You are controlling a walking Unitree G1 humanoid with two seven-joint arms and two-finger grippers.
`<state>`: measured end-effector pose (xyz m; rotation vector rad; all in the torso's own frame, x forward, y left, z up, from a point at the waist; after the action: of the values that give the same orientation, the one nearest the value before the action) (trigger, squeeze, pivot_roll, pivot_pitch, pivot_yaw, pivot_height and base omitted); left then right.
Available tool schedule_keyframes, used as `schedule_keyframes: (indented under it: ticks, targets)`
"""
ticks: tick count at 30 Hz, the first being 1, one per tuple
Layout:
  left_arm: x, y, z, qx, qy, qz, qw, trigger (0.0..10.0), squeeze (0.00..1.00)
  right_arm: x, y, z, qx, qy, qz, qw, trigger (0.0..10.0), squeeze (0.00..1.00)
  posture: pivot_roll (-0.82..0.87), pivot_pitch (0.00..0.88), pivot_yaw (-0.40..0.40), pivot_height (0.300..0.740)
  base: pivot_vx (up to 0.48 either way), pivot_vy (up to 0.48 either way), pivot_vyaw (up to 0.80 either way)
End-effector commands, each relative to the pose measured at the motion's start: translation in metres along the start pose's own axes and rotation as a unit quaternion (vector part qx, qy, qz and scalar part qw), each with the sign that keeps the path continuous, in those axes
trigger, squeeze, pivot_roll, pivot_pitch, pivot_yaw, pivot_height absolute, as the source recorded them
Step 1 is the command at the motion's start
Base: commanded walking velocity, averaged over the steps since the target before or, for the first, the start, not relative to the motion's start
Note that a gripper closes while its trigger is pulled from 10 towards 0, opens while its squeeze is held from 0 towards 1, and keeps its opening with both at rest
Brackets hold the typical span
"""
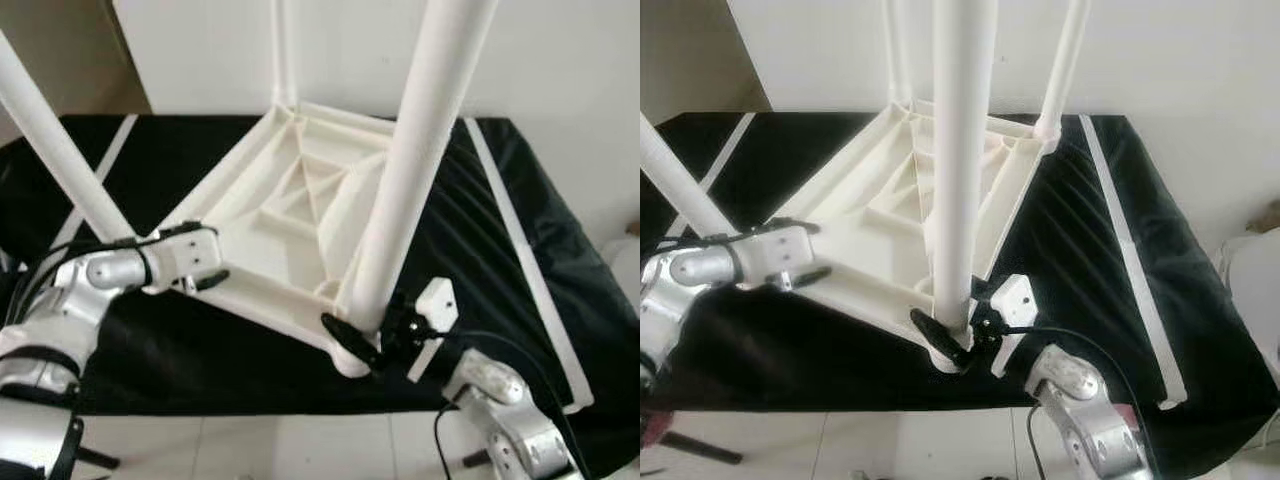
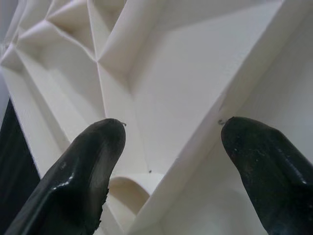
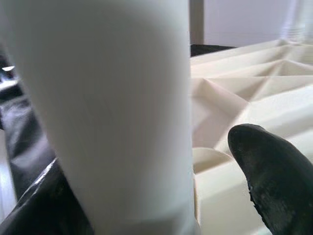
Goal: Building children table
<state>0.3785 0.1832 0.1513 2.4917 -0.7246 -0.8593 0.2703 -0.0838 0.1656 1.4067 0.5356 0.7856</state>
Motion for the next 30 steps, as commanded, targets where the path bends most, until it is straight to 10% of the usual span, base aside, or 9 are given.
schedule_keyframes:
  ticks: [1,12,16,21,30]
  targets:
    - [-0.017,-0.031,0.069,-0.048,-0.236,-0.058,0.969,10.0,0.00,-0.017,-0.016,0.022,0.004,-0.049,-0.039,0.998,10.0,0.00,-0.11,0.156,0.045,0.740,0.000,0.000,0.00]
    - [-0.026,0.007,0.103,-0.082,-0.310,0.014,0.947,10.0,0.00,-0.034,-0.013,0.070,-0.032,-0.152,-0.042,0.987,10.0,0.00,-0.11,0.162,0.049,0.740,0.000,0.000,0.00]
    - [-0.019,0.025,0.094,-0.088,-0.289,0.052,0.952,10.0,0.00,-0.035,-0.011,0.084,-0.040,-0.184,-0.036,0.981,10.0,0.00,-0.11,0.161,0.048,0.740,0.000,0.000,0.00]
    - [0.001,0.057,0.046,-0.091,-0.150,0.108,0.978,10.0,0.00,-0.034,-0.007,0.094,-0.044,-0.207,-0.027,0.977,10.0,0.00,-0.11,0.157,0.045,0.740,0.000,0.000,0.00]
    - [0.002,0.076,0.026,-0.129,-0.095,0.147,0.976,10.0,0.00,-0.033,-0.008,0.088,-0.041,-0.208,-0.020,0.977,10.0,0.00,-0.12,0.159,0.041,0.740,0.000,0.000,0.00]
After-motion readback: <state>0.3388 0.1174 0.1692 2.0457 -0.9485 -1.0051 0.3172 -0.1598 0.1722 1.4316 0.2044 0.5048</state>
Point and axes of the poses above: a point about 5 cm out from each wrist's last joint towards the gripper, its own x axis pointing out of the wrist towards the gripper, its own y axis along the axis of the wrist's last joint, z = x × y, the point moved 5 cm from there along x, pointing out of the wrist towards the gripper
